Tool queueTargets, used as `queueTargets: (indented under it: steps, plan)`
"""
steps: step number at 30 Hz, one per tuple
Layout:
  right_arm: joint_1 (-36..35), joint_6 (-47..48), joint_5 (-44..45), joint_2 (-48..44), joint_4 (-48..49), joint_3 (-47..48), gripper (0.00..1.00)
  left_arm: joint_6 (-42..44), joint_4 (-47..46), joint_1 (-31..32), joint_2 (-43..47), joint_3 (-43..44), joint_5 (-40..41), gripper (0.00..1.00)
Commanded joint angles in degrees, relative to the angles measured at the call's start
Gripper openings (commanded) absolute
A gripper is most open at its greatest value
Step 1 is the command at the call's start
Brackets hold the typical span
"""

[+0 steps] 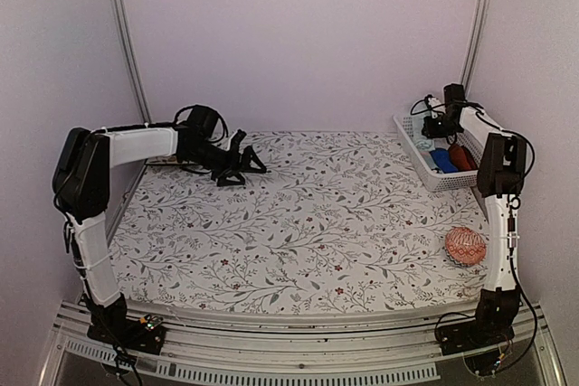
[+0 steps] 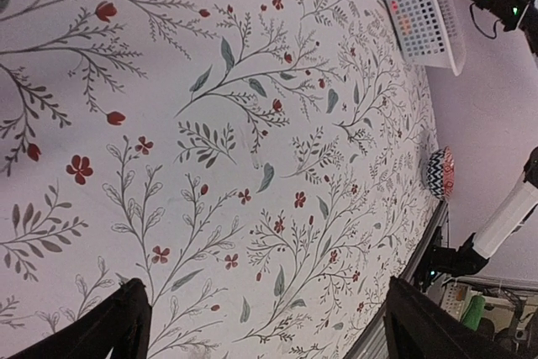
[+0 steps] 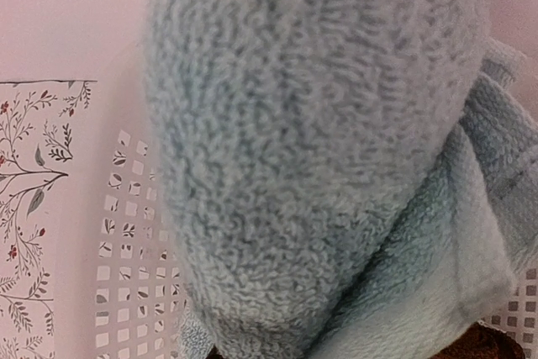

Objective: Roll the towels
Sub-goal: Place the towel in the bin.

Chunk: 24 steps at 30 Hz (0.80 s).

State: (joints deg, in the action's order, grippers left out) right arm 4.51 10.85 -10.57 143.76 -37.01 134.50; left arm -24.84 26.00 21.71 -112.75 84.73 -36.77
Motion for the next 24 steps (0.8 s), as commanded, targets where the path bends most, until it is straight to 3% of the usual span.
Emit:
queueTargets:
  steps: [1, 14, 24]
  plan:
    - [-0.1, 2.6, 0.5, 2.8, 3.7, 1.5, 0.01, 1.2, 0.4, -1.2, 1.1, -0.5, -0.1, 0.97]
    - [-0.1, 6.6, -1.6, 4.7, -10.6, 0.6, 0.01, 2.4, 0.9, -1.9, -2.4, 0.9, -1.9, 0.97]
    - [0.0, 6.1, -4.4, -3.3, -17.6, -15.1, 0.01, 3.1, 2.3, -2.3, -3.6, 3.5, -3.0, 0.97]
